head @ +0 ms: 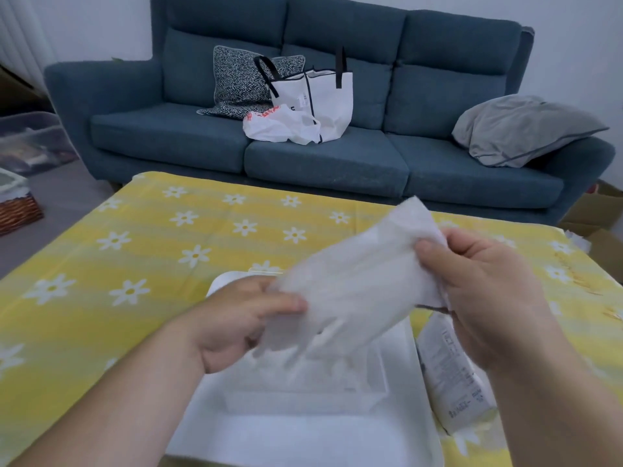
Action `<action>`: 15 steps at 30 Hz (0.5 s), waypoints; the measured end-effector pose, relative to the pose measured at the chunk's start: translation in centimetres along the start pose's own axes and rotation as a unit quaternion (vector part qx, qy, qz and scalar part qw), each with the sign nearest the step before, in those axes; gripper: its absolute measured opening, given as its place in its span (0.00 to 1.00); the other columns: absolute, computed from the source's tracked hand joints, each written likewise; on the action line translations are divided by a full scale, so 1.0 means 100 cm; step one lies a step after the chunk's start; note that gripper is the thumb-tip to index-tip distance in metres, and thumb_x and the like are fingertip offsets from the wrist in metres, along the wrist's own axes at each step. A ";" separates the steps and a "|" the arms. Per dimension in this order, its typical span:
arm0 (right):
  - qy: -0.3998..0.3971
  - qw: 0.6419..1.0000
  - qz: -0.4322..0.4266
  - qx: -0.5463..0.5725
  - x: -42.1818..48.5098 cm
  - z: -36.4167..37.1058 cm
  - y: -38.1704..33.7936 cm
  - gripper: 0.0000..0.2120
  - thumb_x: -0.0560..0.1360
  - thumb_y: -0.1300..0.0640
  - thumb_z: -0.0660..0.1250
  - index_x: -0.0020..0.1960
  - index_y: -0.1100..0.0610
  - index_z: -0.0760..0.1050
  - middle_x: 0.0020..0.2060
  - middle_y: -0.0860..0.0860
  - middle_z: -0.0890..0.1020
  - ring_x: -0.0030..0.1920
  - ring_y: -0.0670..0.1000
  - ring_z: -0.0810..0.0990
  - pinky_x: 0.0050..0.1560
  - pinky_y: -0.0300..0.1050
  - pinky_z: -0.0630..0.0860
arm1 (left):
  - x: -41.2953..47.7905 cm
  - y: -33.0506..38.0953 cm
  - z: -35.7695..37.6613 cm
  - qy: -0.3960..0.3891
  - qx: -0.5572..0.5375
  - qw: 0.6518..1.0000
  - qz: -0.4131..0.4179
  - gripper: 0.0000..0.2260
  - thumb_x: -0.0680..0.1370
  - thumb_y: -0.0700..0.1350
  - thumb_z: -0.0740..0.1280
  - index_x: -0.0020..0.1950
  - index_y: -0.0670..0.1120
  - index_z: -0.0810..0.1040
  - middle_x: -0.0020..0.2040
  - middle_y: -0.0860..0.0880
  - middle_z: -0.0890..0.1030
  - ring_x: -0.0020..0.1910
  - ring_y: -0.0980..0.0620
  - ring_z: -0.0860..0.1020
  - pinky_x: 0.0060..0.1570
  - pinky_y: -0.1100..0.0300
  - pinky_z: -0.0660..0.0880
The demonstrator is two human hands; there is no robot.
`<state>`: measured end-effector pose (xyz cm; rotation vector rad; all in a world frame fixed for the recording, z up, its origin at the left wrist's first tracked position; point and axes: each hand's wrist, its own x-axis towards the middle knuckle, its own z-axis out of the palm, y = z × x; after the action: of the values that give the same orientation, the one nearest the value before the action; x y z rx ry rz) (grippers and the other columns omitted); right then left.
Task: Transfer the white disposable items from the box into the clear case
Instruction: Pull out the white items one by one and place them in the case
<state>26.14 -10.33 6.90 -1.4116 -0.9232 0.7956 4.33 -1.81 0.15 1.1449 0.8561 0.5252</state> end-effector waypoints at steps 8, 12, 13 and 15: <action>-0.039 0.945 0.153 -0.287 0.005 0.017 0.067 0.02 0.72 0.65 0.67 0.40 0.61 0.77 0.32 0.58 0.82 0.30 0.57 0.81 0.32 0.54 0.84 | 0.003 -0.004 -0.022 0.079 0.174 0.975 -0.111 0.03 0.76 0.36 0.68 0.48 0.39 0.80 0.33 0.42 0.79 0.30 0.44 0.79 0.32 0.57 0.75; -0.085 0.866 0.133 -0.475 0.003 0.019 0.068 0.07 0.71 0.52 0.68 0.48 0.52 0.75 0.38 0.49 0.85 0.41 0.53 0.84 0.43 0.46 0.80 | 0.013 -0.010 -0.022 0.151 0.346 0.923 -0.073 0.10 0.70 0.48 0.77 0.48 0.48 0.82 0.46 0.44 0.84 0.36 0.48 0.81 0.35 0.59 0.76; -0.084 0.855 0.122 -0.498 0.004 0.017 0.065 0.09 0.72 0.49 0.68 0.51 0.50 0.74 0.42 0.47 0.84 0.43 0.52 0.83 0.44 0.45 0.79 | 0.012 -0.006 -0.023 0.179 0.413 0.891 -0.057 0.14 0.68 0.52 0.78 0.50 0.51 0.81 0.50 0.48 0.82 0.40 0.49 0.81 0.38 0.59 0.77; -0.065 0.836 0.090 -0.537 0.004 0.016 0.054 0.12 0.74 0.47 0.67 0.56 0.46 0.73 0.47 0.45 0.80 0.45 0.51 0.81 0.44 0.44 0.77 | 0.006 0.005 -0.026 0.234 0.534 0.812 -0.025 0.18 0.68 0.57 0.77 0.54 0.55 0.77 0.53 0.55 0.77 0.49 0.51 0.78 0.48 0.56 0.77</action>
<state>25.29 -9.16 1.43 -2.4676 -1.4650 0.4868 2.63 0.27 -0.03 2.0467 1.7226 0.2461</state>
